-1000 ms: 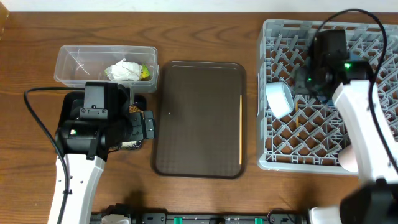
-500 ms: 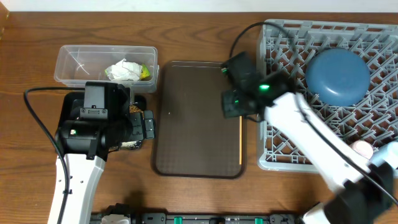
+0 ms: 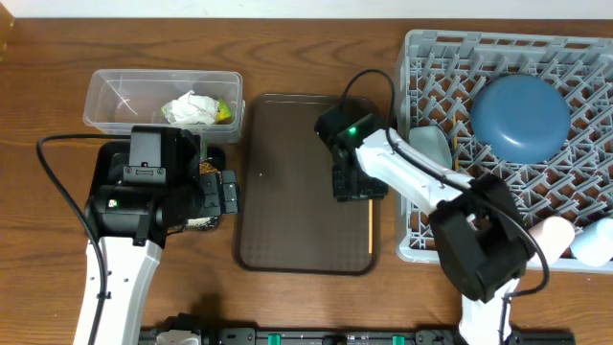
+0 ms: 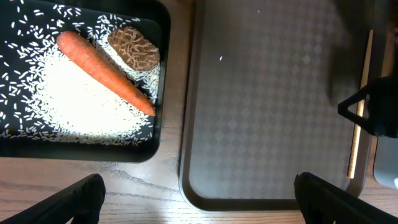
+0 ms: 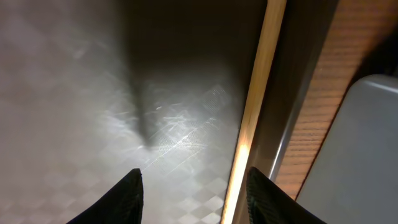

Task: Sort waste into correct bins and load items into the dishwasher rack

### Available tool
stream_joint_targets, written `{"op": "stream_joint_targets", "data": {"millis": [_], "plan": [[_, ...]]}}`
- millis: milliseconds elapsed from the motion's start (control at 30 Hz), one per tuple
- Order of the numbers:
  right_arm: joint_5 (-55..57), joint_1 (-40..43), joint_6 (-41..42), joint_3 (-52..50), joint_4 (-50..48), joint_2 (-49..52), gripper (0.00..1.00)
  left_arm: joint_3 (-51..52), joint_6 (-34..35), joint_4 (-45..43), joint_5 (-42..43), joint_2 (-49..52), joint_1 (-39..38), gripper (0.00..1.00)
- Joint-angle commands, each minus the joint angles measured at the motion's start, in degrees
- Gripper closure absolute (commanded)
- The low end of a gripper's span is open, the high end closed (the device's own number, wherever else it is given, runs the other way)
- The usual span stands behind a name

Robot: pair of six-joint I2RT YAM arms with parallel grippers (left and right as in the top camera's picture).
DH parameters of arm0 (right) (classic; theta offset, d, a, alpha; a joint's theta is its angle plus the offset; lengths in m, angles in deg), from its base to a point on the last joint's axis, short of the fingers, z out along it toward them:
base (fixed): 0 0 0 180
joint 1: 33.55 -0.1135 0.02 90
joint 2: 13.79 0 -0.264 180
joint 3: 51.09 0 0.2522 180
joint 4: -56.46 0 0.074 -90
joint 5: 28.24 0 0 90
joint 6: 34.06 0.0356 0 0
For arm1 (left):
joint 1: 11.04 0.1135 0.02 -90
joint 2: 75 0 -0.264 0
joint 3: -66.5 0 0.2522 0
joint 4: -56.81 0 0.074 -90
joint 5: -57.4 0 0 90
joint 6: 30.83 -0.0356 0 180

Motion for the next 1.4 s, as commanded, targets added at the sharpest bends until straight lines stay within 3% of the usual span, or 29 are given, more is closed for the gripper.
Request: {"op": "stream_joint_targets", "data": {"millis": [0,367,600,833,1067,1233,1367], "plan": [[0.2,0.7,1.2,-0.1,0.0,1.3,0.55,0.0,0.1,0.2,0.3,0.1,0.0,0.02],[-0.3,0.7,3.7,-5.7,-2.8,1.4,0.6,0.0,0.1,0.2,0.3,0.1,0.0,0.02],[-2.2,0.5,-1.4,-6.4,-4.9,1.3,0.99,0.0,0.1,0.2,0.3,0.1,0.0,0.02],[-3.5,0.5,-9.1,-1.6,-2.7,-1.5,0.99,0.0,0.1,0.2,0.3,0.1,0.0,0.02],[-4.4,2.2,-16.4,7.1,1.6,-12.2,0.99,0.0,0.1,0.2,0.3,0.1,0.0,0.02],[1.9,8.8,-16.4,9.2,3.8,-20.2,0.99,0.0,0.1,0.2,0.3,0.1,0.0,0.02],[4.5,18.6,-17.3,9.2,5.3,-24.0,0.99,0.0,0.1,0.2,0.3,0.1,0.0,0.02]]}}
